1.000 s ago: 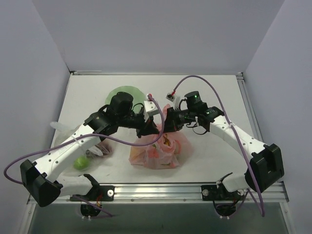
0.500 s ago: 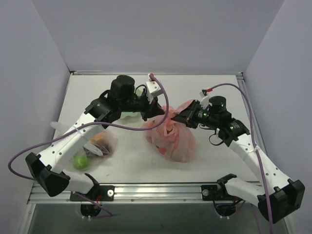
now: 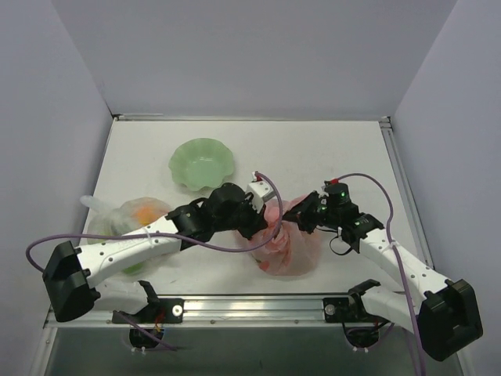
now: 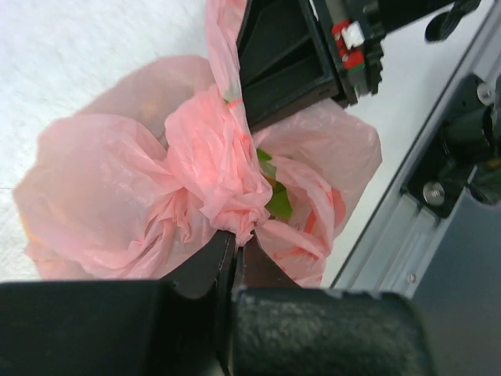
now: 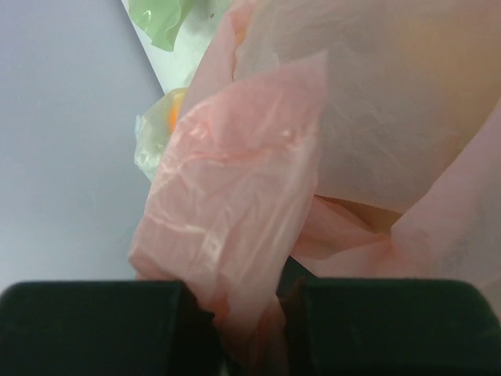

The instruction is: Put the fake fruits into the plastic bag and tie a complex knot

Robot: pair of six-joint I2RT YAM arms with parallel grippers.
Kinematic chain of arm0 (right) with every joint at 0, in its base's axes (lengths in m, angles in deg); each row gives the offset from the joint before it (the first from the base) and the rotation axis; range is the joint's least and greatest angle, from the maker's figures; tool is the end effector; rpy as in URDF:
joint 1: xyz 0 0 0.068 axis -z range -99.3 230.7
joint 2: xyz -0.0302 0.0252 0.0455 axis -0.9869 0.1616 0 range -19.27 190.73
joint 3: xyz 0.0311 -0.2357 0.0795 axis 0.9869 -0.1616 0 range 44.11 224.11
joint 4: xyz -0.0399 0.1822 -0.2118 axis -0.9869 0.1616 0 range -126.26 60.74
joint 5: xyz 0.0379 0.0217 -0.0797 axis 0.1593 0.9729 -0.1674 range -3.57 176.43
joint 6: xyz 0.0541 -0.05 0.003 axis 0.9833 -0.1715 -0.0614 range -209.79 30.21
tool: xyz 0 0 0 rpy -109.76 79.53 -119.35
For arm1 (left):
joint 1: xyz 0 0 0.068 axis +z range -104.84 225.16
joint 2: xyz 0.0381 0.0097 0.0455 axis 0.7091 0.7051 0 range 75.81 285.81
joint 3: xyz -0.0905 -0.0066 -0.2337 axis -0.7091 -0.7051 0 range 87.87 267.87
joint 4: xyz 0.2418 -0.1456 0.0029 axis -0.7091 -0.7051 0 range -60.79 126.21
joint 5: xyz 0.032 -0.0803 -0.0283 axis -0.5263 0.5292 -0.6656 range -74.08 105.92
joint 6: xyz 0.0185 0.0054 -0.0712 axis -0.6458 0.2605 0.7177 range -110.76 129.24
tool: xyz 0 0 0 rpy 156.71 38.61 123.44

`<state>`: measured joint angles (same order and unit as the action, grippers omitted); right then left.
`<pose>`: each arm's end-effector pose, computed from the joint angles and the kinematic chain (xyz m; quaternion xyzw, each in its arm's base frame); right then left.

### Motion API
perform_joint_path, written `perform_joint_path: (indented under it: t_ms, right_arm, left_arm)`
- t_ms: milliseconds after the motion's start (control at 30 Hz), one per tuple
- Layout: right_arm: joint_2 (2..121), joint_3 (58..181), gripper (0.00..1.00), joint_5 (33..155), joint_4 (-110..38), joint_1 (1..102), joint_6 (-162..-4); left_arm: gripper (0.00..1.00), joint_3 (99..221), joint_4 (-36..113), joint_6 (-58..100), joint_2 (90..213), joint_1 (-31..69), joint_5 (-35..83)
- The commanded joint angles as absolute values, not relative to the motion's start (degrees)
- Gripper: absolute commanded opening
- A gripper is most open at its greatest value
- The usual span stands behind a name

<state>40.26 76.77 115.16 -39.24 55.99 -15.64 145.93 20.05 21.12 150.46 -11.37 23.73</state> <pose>0.2420 0.1440 0.2023 0.2166 0.7941 0.5367 0.1857 0.1821 -0.2908 0.2541 0.3629 0.7977 -0.3181 0.3616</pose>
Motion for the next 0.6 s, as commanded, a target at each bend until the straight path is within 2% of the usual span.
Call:
perform_joint_path:
  t_ms: [0, 167, 433, 467, 567]
  right_arm:
    - [39.70, 78.12, 0.00, 105.15, -41.18, 58.64, -14.99]
    - [39.62, 78.38, 0.00, 104.80, -41.01, 58.29, -15.96]
    - [39.00, 79.17, 0.00, 108.13, -44.17, 58.46, -15.34]
    - [38.83, 79.00, 0.00, 108.92, -45.39, 58.29, -15.26]
    - [37.95, 78.38, 0.00, 111.29, -45.22, 58.03, -16.66]
  left_arm:
    - [0.00, 144.12, 23.64, 24.19, 145.68, -15.39, 10.04]
    - [0.00, 146.04, 23.74, 24.45, 148.40, -19.25, 5.02]
    - [0.00, 146.93, 22.85, 23.05, 156.31, -19.70, 14.16]
    - [0.00, 147.37, 22.59, 23.39, 157.27, -19.09, 11.20]
    - [0.00, 148.16, 24.78, 22.69, 160.35, -12.96, 12.40]
